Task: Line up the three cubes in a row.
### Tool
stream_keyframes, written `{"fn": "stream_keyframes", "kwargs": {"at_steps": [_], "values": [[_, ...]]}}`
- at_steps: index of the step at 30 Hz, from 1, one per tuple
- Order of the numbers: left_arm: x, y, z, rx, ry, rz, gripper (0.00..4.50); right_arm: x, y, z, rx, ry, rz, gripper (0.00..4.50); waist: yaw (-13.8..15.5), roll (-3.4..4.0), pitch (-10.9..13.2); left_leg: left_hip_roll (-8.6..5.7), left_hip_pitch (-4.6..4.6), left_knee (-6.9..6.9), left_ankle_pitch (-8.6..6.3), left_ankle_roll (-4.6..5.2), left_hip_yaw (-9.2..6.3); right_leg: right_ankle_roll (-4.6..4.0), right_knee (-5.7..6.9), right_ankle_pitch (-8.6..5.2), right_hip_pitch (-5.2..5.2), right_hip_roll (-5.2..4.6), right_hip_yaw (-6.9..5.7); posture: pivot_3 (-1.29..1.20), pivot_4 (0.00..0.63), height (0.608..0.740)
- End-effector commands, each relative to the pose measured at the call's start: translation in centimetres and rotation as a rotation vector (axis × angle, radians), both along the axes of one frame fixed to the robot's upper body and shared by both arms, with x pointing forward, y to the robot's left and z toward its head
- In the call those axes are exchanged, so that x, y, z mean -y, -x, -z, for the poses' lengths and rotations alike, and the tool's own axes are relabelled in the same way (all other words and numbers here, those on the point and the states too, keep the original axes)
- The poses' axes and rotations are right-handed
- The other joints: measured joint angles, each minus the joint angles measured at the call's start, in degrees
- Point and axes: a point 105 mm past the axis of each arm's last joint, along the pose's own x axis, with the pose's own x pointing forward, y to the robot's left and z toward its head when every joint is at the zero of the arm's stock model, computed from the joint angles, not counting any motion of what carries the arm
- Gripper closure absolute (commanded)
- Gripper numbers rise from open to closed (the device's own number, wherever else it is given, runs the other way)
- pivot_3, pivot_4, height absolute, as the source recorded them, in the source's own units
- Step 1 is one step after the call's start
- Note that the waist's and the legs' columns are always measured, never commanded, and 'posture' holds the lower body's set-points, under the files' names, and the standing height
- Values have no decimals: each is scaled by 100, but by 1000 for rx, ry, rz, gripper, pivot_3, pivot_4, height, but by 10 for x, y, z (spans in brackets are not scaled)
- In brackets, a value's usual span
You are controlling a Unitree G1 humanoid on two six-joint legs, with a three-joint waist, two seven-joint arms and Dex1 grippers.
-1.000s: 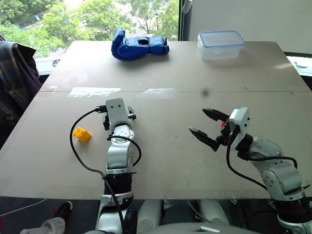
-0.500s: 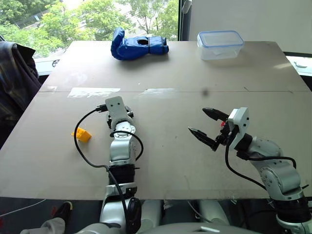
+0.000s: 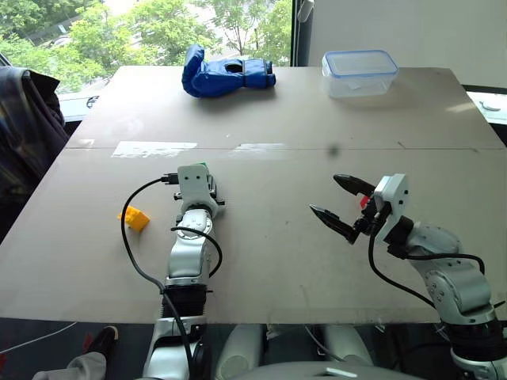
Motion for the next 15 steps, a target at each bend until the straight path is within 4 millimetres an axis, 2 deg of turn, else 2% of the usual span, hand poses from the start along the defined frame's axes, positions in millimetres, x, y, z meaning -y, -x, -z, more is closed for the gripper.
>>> {"fn": "stream_keyframes", "kwargs": {"at_steps": [1,4,6,12,15], "values": [[46,12,-24,86,51,410,3017,14,2,-9,35,-3,26,0,0,0,0,0,-2,0,0,0,-1,0,-1,0,0,0,0,0,150,740],[80,37,-18,34,34,850,3017,25,3,-8,29,1,56,0,-37,1,1,2,-1,-1,0,0,1,-1,-2,0,0,2,0,0,150,740],[91,47,-13,0,-14,1052,3017,33,5,-9,37,-3,64,0,-43,2,1,1,0,-2,0,0,0,-2,-1,-1,0,5,-2,0,150,740],[105,42,-14,-39,-113,1378,3017,58,20,0,23,5,107,0,-40,3,2,-10,0,1,-11,23,1,-1,0,-1,2,11,-7,0,150,740],[112,30,-15,-37,-177,1432,3017,71,27,8,2,11,149,0,-65,2,3,-11,0,1,-12,25,7,-1,0,-1,2,12,-1,0,150,740]]}}
